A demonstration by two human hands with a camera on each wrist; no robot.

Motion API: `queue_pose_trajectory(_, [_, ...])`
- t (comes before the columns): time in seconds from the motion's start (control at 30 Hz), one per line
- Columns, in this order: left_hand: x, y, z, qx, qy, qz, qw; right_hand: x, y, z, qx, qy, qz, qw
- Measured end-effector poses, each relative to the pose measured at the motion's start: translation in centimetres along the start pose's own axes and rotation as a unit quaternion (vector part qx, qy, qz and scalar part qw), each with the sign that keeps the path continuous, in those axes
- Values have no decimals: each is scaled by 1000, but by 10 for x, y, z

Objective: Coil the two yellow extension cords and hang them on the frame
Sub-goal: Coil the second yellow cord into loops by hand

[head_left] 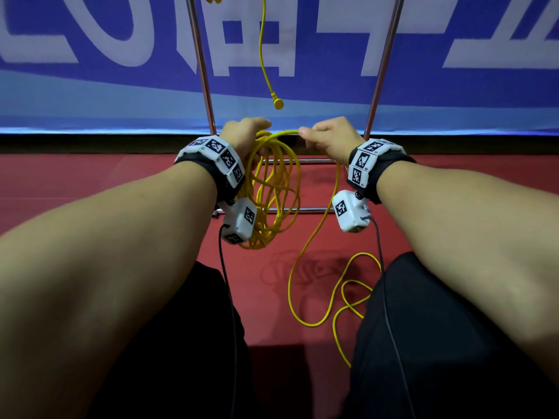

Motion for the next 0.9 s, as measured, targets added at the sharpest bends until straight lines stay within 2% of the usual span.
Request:
queue_pose_trajectory(0.17, [-3,10,2,56,6,43,997,-2,14,16,-47,-43,-1,998])
queue_pose_trajectory(0.37, [2,10,-3,75,39,-1,996,-5,15,19,-60,-51,-13,997])
queue_pose_trajectory(0.6, [8,8,-5,60,64,-44,995,-12,6,-1,-24,-18,52,998])
queue_pose_trajectory(0.73, [10,3,-1,44,52,-68,995,-15,12,-18,22,46,123,991])
queue_pose_trajectory(0.9, [7,-1,3,46,32,-48,997,3,-6,-10,78,32,2,996])
Point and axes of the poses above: each hand's wrist, its own x-axis towards the middle knuckle, its own y-axis out of the palm, z = x × y, the point moved 4 cm from there along x, towards the middle knuckle, and after that the axes turned 11 degrees about y, right-handed, at the moved point
